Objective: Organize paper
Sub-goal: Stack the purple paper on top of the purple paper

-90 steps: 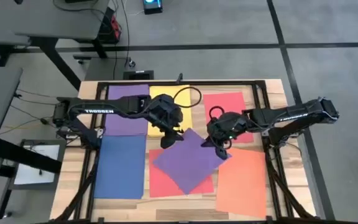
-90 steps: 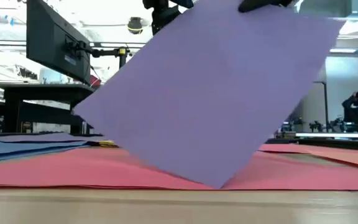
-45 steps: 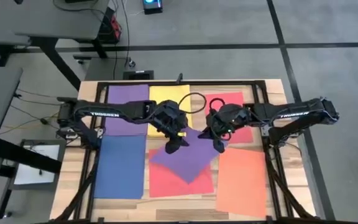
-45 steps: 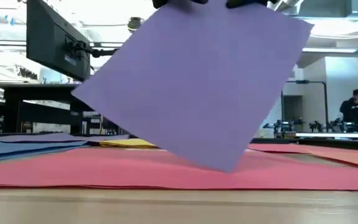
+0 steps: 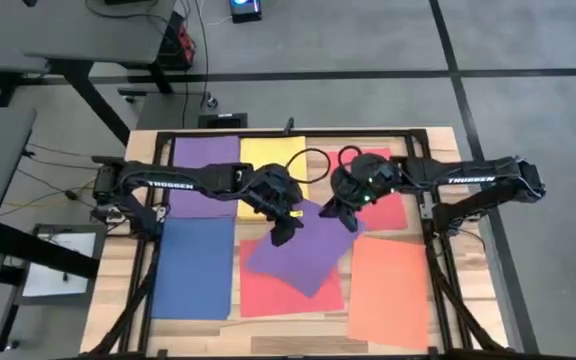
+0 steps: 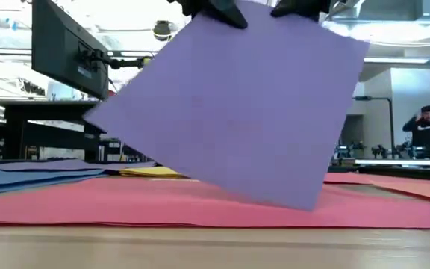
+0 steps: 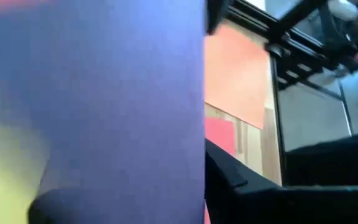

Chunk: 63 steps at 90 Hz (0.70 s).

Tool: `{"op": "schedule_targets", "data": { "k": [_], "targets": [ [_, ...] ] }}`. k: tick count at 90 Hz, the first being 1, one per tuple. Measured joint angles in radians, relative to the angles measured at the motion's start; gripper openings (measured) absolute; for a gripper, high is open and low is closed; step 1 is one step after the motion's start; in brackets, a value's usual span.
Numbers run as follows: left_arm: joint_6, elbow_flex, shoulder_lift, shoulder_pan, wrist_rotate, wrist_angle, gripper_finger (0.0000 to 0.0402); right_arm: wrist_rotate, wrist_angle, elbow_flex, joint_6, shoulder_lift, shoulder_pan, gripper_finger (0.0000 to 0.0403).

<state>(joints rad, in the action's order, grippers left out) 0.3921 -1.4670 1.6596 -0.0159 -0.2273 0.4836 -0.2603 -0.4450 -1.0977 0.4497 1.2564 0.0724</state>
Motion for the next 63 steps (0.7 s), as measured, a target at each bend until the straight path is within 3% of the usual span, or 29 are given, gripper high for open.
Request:
{"op": "schedule_targets", "data": {
  "k": [15, 27, 63],
  "targets": [
    [0.068, 0.0, 0.0, 0.0, 0.055, 0.013, 0.0, -0.006, -0.017, 0.0, -0.032, -0.002, 0.07, 0.0182],
    [0.124, 0.0, 0.0, 0.0, 0.125, 0.065, 0.0, -0.01, -0.06, 0.0, -0.112, -0.025, 0.13, 0.0224],
    [0.263, 0.0, -0.008, -0.057, 0.221, 0.157, 0.0, -0.014, -0.071, 0.0, -0.259, -0.162, 0.33, 0.024]
  ]
}}
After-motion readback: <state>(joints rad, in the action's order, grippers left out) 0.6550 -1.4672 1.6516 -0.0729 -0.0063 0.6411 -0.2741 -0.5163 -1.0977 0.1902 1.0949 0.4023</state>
